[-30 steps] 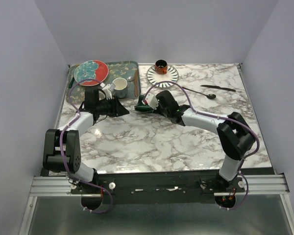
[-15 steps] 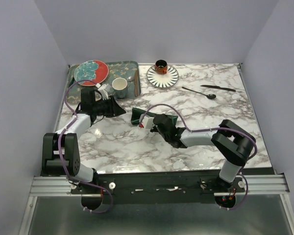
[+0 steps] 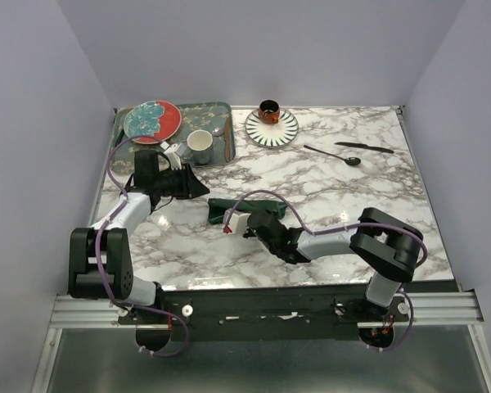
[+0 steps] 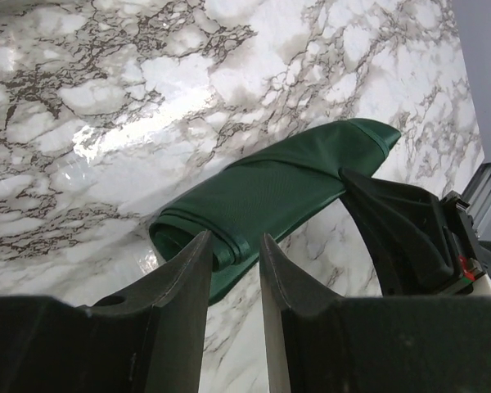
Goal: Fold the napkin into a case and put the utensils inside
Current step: Turn over the smaller rectangle-folded napkin at the center of the board, then smooth out the smaller rectangle-folded napkin at the center of the board.
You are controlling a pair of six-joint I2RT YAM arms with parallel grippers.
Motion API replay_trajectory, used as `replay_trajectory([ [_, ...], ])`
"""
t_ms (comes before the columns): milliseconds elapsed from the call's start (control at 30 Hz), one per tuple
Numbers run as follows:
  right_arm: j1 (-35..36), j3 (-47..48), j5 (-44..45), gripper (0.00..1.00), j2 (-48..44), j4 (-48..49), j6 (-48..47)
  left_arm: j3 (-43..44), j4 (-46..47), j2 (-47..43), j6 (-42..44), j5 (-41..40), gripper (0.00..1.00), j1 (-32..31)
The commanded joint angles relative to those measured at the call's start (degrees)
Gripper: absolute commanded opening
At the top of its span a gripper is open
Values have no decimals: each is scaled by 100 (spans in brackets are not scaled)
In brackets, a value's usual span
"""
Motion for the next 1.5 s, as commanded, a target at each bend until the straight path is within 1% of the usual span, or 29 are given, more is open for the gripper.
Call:
replay_trajectory([
  [0,200,-55,9,24,-3,-561,404,71,-391,-272,359,-94,39,36],
  [33,227,-55,-35,24,-20,-614,439,123,-461,-289,411,-102,40,36],
  [67,271,-55,-70,28,-38,-823,492,141,-601,-333,473,-102,39,36],
  [100,306,-37,-123,39,-108,-964,614,176,-672,-342,613,-94,40,36],
  [167,332,15,-290,57,-222,-1402,764,194,-873,-430,754,-50,40,36],
  [200,341,33,-386,70,-379,-1553,904,194,-953,-456,894,-50,40,36],
  [233,341,59,-570,73,-468,-1711,1001,185,-1015,-474,948,-41,40,36],
  [267,341,94,-667,75,-573,-2009,1072,185,-1163,-526,1026,-41,40,36],
  [300,341,112,-747,81,-679,-2142,1151,177,-1234,-535,1097,-41,40,36],
  [333,341,147,-913,84,-906,-2291,1221,177,-1305,-562,1254,-49,40,1],
  [400,333,217,-1089,89,-1153,-2757,1266,168,-1533,-623,1422,-155,38,-87],
  [433,324,244,-1351,89,-1511,-2898,1292,176,-1621,-632,1527,-190,38,-226],
  [500,131,392,-1773,90,-1864,-3433,1440,212,-1876,-667,1887,-453,36,-446],
  [533,17,489,-2254,90,-1988,-3653,1502,247,-1964,-659,1993,-541,35,-639],
  [567,-262,586,-2459,89,-2172,-4047,1599,273,-2121,-633,2203,-603,35,-745],
  [600,-439,683,-2670,86,-2235,-4242,1713,291,-2184,-589,2283,-760,34,-833],
  [633,-641,866,-3203,85,-2270,-4409,1766,352,-2245,-562,2362,-814,33,-904],
  [667,-1078,938,-3435,82,-2331,-4646,1828,378,-2350,-475,2450,-840,33,-1026],
  [700,-1283,1008,-3680,77,-2315,-4718,1906,422,-2403,-413,2573,-849,31,-1071],
  [733,-1467,1148,-4074,74,-2271,-4797,1925,484,-2430,-360,2600,-893,30,-1132],
  [767,-1782,1236,-4157,70,-2201,-4894,1986,502,-2456,-255,2609,-928,29,-1220],
  [800,-1925,1333,-4288,62,-1983,-4955,2073,528,-2465,-211,2653,-955,26,-1273],
  [833,-2039,1438,-4559,59,-1850,-5052,2109,563,-2474,-167,2671,-1068,26,-1317],
  [900,-2260,1702,-4710,54,-1473,-5175,2241,590,-2527,-53,2723,-1165,23,-1457],
  [967,-2374,1843,-4974,52,-1235,-5281,2311,590,-2579,0,2811,-1341,22,-1554],
  [1033,-2392,1949,-5133,51,-893,-5316,2364,564,-2615,79,2864,-1420,21,-1625],
  [1267,-2436,2125,-5256,49,-13,-5702,2470,651,-2825,615,3013,-1868,20,-1783],
  [1467,-2436,2055,-5554,49,313,-5993,2636,844,-3063,1116,3075,-2124,19,-1801],
])
